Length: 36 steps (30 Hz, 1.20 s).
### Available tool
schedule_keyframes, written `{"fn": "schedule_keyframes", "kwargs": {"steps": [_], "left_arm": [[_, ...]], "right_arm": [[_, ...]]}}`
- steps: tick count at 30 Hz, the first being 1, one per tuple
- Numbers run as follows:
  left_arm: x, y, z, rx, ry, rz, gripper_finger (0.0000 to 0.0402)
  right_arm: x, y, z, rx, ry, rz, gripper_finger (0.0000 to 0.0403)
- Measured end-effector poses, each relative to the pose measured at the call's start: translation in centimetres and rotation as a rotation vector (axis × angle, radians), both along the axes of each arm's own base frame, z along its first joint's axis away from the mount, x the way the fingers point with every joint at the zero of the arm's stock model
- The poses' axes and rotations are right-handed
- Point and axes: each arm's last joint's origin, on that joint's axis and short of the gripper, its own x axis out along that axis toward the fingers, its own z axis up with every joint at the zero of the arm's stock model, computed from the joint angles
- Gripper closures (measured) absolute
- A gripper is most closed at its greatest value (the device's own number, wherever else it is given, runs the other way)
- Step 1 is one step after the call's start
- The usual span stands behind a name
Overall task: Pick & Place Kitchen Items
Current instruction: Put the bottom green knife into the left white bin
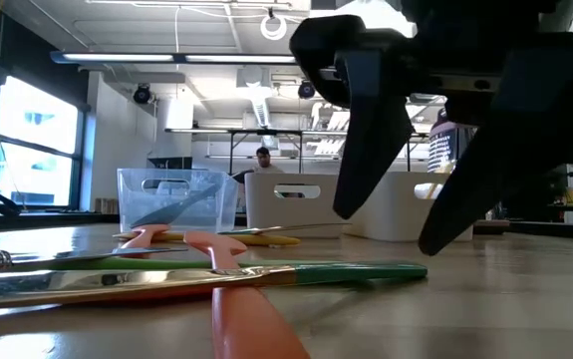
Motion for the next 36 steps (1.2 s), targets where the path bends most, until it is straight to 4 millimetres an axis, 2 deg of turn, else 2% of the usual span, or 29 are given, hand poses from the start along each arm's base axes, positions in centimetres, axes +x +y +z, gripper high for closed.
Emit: {"fn": "schedule_keyframes", "kwargs": {"steps": [7,15,27,36], "left_arm": [[0.0,0.0,0.0,0.001,-0.001,0.000,0.0288],[0.0,0.0,0.0,0.007,-0.002,-0.005,0.0288],[0.0,0.0,0.0,0.009,-0.002,-0.004,0.0288],[0.0,0.0,0.0,0.009,-0.002,-0.003,0.0288]], "right_arm": [[0.4,-0.6,0.0,0.009,-0.001,-0.002,0.0231],[0.6,-0.3,0.3,0.040,-0.029,0.033,0.0231],[1.4,-0.5,-1.3,0.046,-0.017,0.016,0.0231],[1.8,-0.8,-3.5,0.068,0.055,0.012,0.0231]]}}
